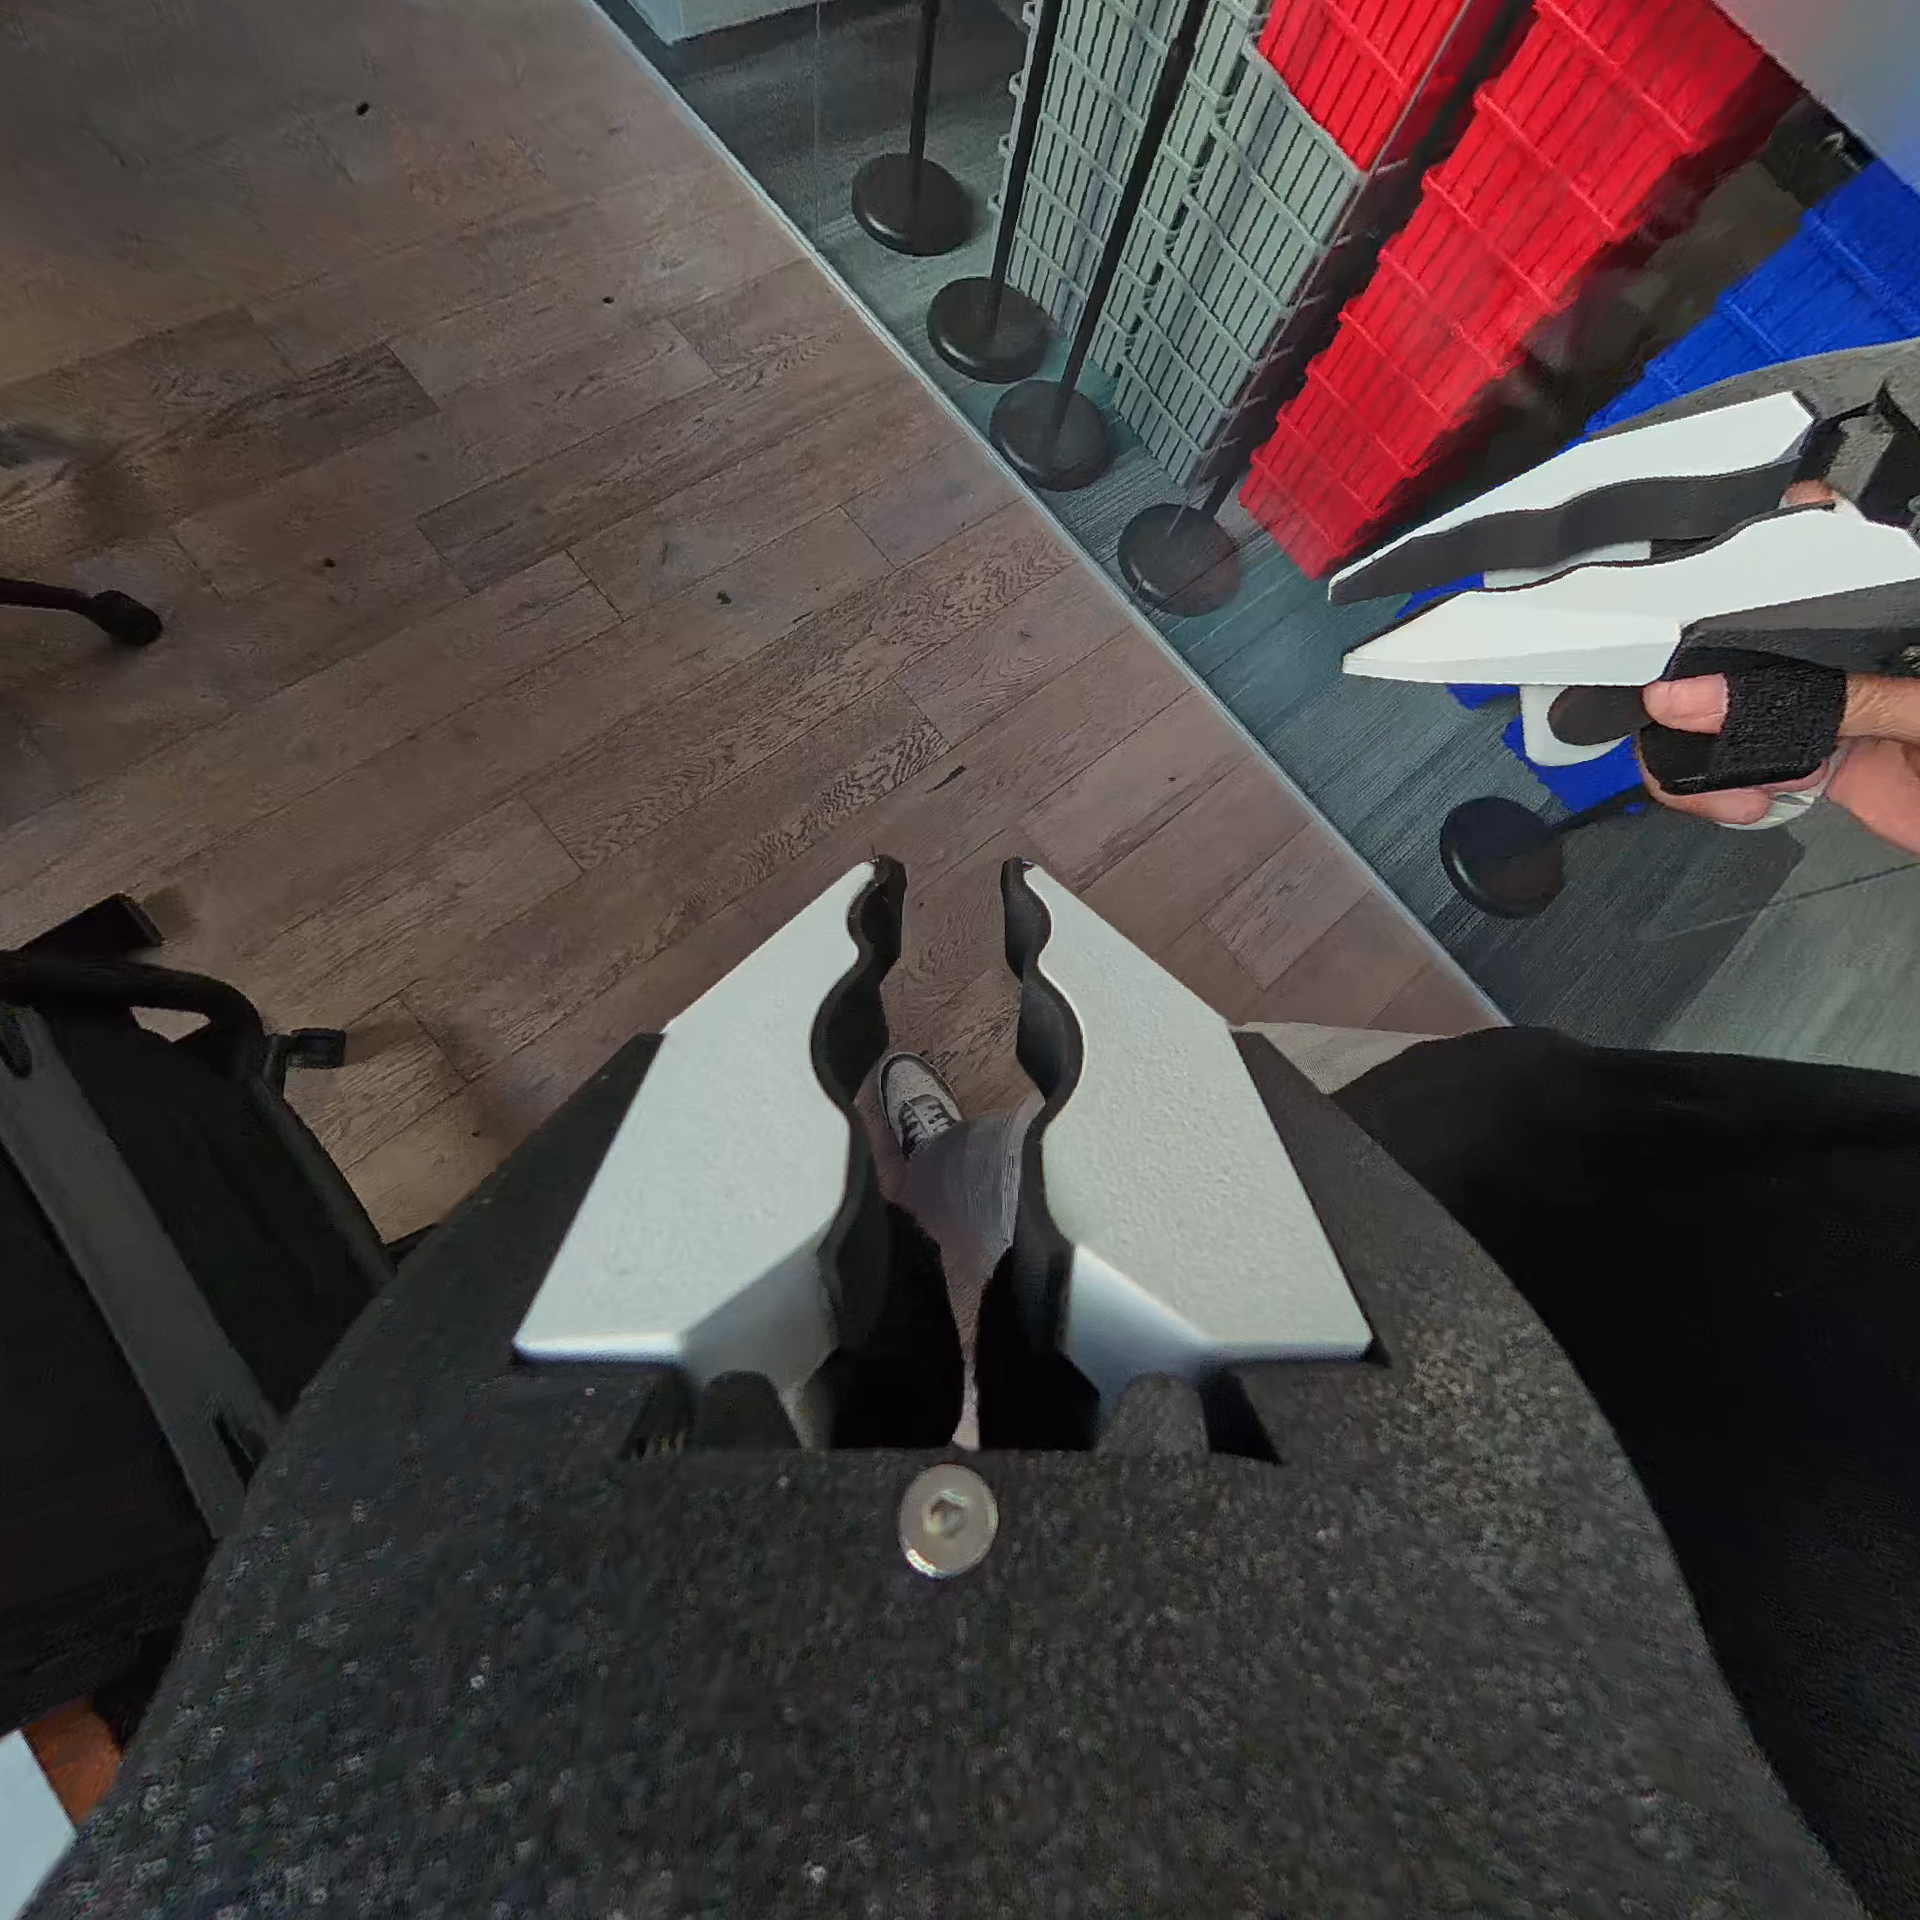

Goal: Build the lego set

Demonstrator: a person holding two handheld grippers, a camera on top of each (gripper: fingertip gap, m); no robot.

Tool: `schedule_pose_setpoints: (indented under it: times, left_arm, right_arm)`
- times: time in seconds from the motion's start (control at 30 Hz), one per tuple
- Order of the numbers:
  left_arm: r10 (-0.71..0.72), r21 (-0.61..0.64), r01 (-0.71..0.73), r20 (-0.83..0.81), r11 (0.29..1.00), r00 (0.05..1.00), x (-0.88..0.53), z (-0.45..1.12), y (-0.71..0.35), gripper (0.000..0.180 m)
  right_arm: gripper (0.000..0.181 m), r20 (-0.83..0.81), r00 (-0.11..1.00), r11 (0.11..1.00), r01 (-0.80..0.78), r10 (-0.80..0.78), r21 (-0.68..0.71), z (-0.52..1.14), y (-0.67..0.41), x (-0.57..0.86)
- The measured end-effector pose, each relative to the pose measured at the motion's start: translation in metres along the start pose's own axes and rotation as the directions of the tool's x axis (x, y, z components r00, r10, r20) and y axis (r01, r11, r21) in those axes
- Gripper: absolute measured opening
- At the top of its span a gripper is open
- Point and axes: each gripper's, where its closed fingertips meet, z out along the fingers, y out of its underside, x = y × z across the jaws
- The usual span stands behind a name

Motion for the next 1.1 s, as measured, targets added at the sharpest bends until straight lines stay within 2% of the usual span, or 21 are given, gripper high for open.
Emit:
schedule_pose_setpoints:
  times: [0.03, 0.17, 0.33, 0.5, 0.63, 0.73, 0.83, 0.93, 1.1]
  left_arm:
    - [-0.003, 0.007, 0.003, -0.002, 1.000, 1.000, -0.015, 0.014, -0.025, 0.016]
    - [-0.025, -0.004, 0.025, 0.071, 1.000, 0.997, -0.091, 0.070, -0.102, 0.017]
    - [-0.102, 0.034, 0.099, 0.086, 0.994, 0.991, -0.187, 0.150, -0.185, 0.017]
    - [-0.102, 0.078, 0.095, 0.092, 0.992, 0.991, -0.295, 0.248, -0.278, 0.017]
    - [-0.109, 0.107, 0.098, 0.095, 0.989, 0.990, -0.379, 0.310, -0.369, 0.018]
    - [-0.110, 0.155, 0.099, 0.063, 0.983, 0.992, -0.432, 0.349, -0.442, 0.017]
    - [-0.085, 0.117, 0.074, 0.094, 0.990, 0.992, -0.485, 0.389, -0.495, 0.017]
    - [-0.066, 0.118, 0.053, 0.109, 0.992, 0.992, -0.531, 0.431, -0.549, 0.017]
    - [-0.113, 0.129, 0.099, 0.111, 0.987, 0.987, -0.608, 0.513, -0.617, 0.016]
  right_arm:
    - [0.025, 0.003, 1.000, 1.000, 0.004, -0.005, 0.013, 0.011, -0.020, 0.024]
    - [0.025, 0.011, 0.999, 0.999, 0.031, -0.031, -0.037, 0.065, -0.088, 0.125]
    - [0.025, -0.003, 0.999, 0.999, 0.038, -0.038, 0.002, 0.129, -0.170, 0.235]
    - [0.025, -0.029, 0.999, 0.999, 0.040, -0.041, -0.017, 0.218, -0.230, 0.348]
    - [0.025, -0.018, 1.000, 0.999, -0.026, 0.025, -0.040, 0.280, -0.299, 0.425]
    - [0.025, -0.008, 1.000, 1.000, 0.005, -0.005, 0.009, 0.323, -0.375, 0.484]
    - [0.025, -0.024, 0.999, 0.998, 0.048, -0.049, -0.036, 0.361, -0.423, 0.544]
    - [0.025, -0.020, 0.999, 0.999, 0.035, -0.035, -0.002, 0.399, -0.470, 0.603]
    - [0.024, -0.013, 1.000, 1.000, 0.022, -0.022, 0.019, 0.484, -0.529, 0.714]
